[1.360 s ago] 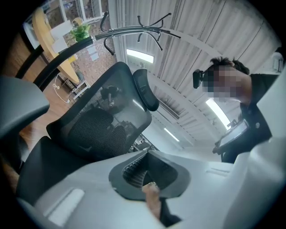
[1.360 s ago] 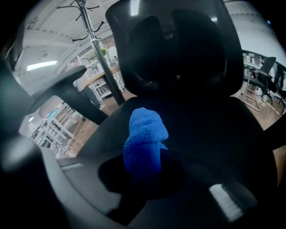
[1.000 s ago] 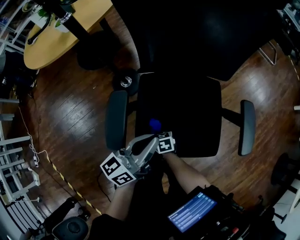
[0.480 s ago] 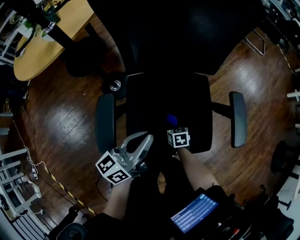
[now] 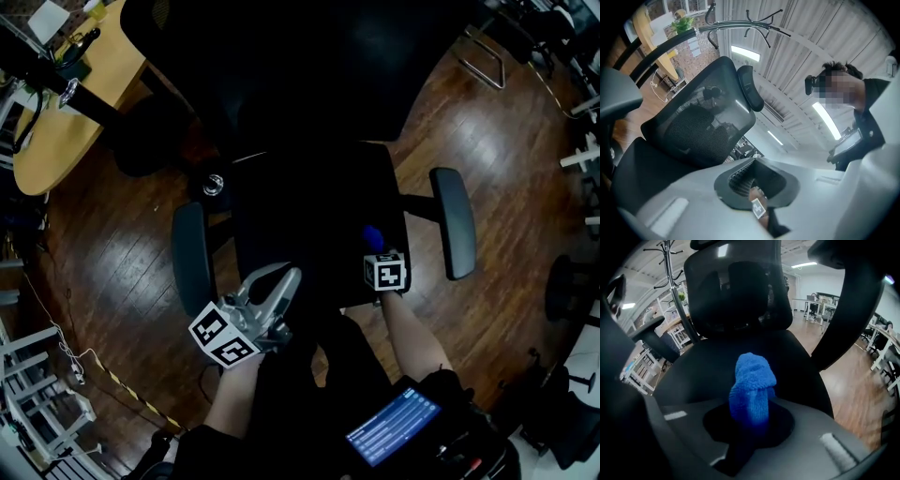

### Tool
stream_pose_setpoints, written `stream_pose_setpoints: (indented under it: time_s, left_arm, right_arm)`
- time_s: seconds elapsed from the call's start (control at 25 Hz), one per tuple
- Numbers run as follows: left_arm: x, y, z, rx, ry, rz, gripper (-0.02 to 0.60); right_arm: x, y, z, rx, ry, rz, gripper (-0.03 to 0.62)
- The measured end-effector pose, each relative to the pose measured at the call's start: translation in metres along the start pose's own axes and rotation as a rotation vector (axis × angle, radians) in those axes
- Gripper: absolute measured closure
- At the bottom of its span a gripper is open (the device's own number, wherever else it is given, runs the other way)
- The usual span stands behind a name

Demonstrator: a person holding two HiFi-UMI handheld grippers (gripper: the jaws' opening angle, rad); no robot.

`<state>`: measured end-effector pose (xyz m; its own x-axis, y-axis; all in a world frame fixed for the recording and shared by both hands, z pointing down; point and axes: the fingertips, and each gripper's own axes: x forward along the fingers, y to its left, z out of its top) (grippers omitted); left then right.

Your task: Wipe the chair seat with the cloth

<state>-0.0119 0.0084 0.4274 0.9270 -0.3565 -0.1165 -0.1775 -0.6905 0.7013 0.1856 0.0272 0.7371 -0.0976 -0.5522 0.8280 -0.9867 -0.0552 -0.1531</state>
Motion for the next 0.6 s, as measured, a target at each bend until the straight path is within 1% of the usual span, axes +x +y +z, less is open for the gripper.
stream_pose_setpoints:
  time_s: [0.12, 0.2, 0.28, 0.36, 0.48, 0.6]
  left_arm:
    - [0.002, -0.003, -0.002, 0.0, 0.008, -0.006, 0.577]
    - [0.002, -0.003, -0.003, -0.002, 0.008, -0.004, 0.577]
    - [0.001, -0.005, -0.002, -0.002, 0.002, -0.003, 0.577]
    - [0.001, -0.009, 0.0, -0.001, -0.005, -0.001, 0.577]
    - [-0.001, -0.011, 0.005, 0.004, -0.02, 0.006, 0.577]
    - [-0.004, -0.012, 0.01, 0.007, -0.033, 0.018, 0.577]
  right_arm:
    - [0.001, -0.003, -0.003, 0.012, 0.016, -0.005, 0.556]
    - [0.002, -0.005, -0.004, 0.032, 0.027, 0.008, 0.556]
    - [0.0, 0.0, -0.007, 0.064, 0.047, 0.028, 0.556]
    - [0.0, 0.014, -0.008, 0.08, 0.054, 0.066, 0.556]
    - [0.0, 0.055, -0.009, 0.044, 0.076, 0.151, 0.556]
    - [0.004, 0.121, -0.015, 0.009, 0.114, 0.278, 0.556]
